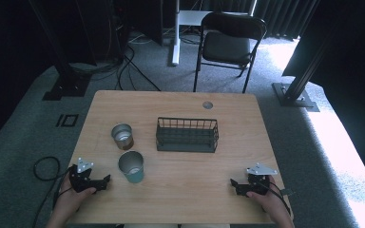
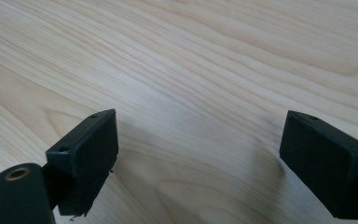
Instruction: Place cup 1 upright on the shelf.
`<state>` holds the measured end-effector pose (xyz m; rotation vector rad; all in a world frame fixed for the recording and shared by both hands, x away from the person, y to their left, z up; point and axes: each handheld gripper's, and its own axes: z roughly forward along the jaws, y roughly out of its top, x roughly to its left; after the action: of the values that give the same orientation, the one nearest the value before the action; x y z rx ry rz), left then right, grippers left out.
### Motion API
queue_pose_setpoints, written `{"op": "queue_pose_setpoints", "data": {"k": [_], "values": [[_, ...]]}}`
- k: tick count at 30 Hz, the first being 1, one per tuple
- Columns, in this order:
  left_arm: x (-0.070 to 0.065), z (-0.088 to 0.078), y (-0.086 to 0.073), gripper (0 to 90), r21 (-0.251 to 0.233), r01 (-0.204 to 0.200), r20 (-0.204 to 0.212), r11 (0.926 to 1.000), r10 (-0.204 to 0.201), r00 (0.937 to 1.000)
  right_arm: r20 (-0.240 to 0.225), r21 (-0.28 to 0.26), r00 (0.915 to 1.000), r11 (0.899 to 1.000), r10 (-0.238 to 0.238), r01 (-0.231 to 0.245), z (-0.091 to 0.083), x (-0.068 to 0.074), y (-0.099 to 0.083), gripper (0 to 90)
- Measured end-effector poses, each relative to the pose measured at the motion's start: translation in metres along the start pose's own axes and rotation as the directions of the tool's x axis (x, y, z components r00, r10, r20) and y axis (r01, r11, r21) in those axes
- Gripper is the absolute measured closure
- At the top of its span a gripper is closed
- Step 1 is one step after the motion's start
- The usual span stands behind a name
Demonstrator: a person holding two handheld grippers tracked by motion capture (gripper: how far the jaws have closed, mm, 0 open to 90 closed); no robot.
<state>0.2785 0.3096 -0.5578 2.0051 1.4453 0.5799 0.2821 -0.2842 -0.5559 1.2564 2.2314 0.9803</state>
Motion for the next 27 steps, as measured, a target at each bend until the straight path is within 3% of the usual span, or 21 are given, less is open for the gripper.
{"op": "queue_pose_setpoints", "data": {"k": [11,14,27], "values": [[0.0,0.0,0.0,0.3,0.0,0.0,0.0,1.0,0.0,1.0,-0.058,-0.022,0.9977,0.999,-0.036,0.035,0.006,0.012,0.011,11.2],[0.0,0.0,0.0,0.3,0.0,0.0,0.0,1.0,0.0,1.0,-0.089,-0.038,0.995,0.998,-0.045,0.041,0.008,0.018,0.015,11.2],[0.0,0.0,0.0,0.3,0.0,0.0,0.0,1.0,0.0,1.0,-0.14,-0.043,0.9861,0.995,-0.09,0.085,0.018,0.037,0.025,11.2]]}}
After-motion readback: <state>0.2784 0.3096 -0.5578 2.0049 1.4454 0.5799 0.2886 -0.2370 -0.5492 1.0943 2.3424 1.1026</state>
